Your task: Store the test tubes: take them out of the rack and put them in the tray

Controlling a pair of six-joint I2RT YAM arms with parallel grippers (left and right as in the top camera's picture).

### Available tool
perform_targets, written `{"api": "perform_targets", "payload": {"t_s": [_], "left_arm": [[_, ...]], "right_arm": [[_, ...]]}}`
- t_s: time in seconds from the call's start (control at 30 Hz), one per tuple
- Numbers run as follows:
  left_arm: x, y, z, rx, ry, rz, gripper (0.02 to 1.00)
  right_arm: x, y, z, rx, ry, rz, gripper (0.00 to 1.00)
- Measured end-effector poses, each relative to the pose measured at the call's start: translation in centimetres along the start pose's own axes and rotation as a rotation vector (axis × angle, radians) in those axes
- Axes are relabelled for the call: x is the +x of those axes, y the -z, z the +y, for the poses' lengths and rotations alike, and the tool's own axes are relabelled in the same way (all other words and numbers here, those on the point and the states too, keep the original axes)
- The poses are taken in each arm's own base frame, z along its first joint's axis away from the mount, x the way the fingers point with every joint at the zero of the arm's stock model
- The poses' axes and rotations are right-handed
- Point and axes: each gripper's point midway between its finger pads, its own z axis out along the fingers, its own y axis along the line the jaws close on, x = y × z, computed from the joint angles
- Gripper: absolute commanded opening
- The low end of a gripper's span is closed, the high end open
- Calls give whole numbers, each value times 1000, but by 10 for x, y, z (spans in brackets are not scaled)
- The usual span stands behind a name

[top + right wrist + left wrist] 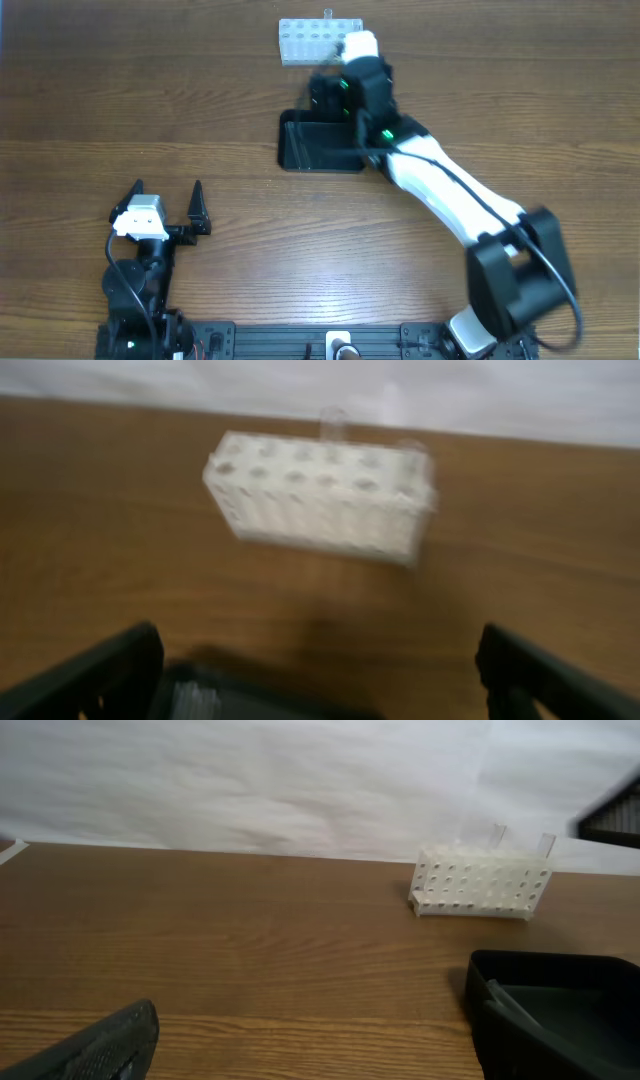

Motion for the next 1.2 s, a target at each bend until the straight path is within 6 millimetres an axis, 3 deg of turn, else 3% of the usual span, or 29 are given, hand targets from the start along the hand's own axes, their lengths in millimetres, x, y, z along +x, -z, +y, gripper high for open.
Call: {"api": "perform_targets", "payload": {"t_s": [0.2, 0.4, 0.63, 0.8, 0.97, 1.2], "left_arm": [[0, 0, 0, 0, 0, 0, 998], [0, 0, 0, 0, 0, 0, 1000], [0, 0, 0, 0, 0, 0, 998], [0, 0, 0, 0, 0, 0, 1000], [0, 0, 0, 0, 0, 0, 1000], [0, 0, 0, 0, 0, 0, 1000]], "right_arm": [[-16, -53, 17, 66, -31, 58, 991], [-35, -87, 20, 116, -59, 17, 993], [-40, -126, 19, 167, -60, -27, 991], [-31, -146, 12, 206, -51, -37, 993], [-26, -154, 6, 223, -32, -43, 989], [-33, -155, -4, 239, -6, -61, 838]]}}
